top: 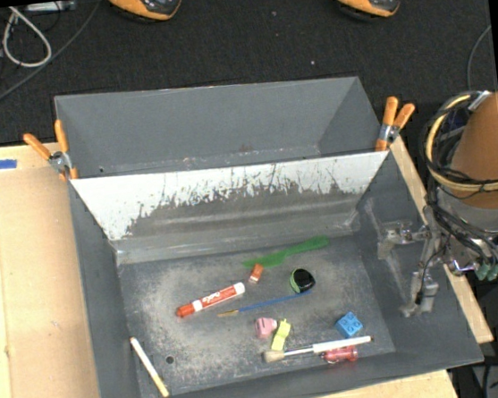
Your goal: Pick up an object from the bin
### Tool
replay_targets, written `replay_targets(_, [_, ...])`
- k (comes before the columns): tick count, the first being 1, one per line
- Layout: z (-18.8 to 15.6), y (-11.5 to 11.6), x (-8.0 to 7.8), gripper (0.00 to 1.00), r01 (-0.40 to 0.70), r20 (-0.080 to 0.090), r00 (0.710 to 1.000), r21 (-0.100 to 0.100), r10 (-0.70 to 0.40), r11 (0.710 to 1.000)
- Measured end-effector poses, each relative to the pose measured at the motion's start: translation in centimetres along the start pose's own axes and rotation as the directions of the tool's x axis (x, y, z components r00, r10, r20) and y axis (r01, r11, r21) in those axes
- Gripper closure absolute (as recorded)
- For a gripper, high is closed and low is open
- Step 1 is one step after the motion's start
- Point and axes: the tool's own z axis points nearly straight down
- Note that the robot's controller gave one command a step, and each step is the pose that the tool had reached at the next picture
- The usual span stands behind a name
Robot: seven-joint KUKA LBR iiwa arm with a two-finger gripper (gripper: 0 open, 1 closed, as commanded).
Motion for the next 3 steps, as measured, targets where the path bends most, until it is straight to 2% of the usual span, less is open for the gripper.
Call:
replay_targets(1, [-0.4,0.1,-0.2,0.0,0.004,0.007,1.0,0.002,-0.004,1.0])
replay_targets(2, [3.0,0.1,-2.8,0.0,0.255,0.012,0.967,0.006,-0.256,0.967])
replay_targets(3, [7.6,-0.3,-1.1,0.0,0.635,0.005,0.772,0.005,-0.635,0.772])
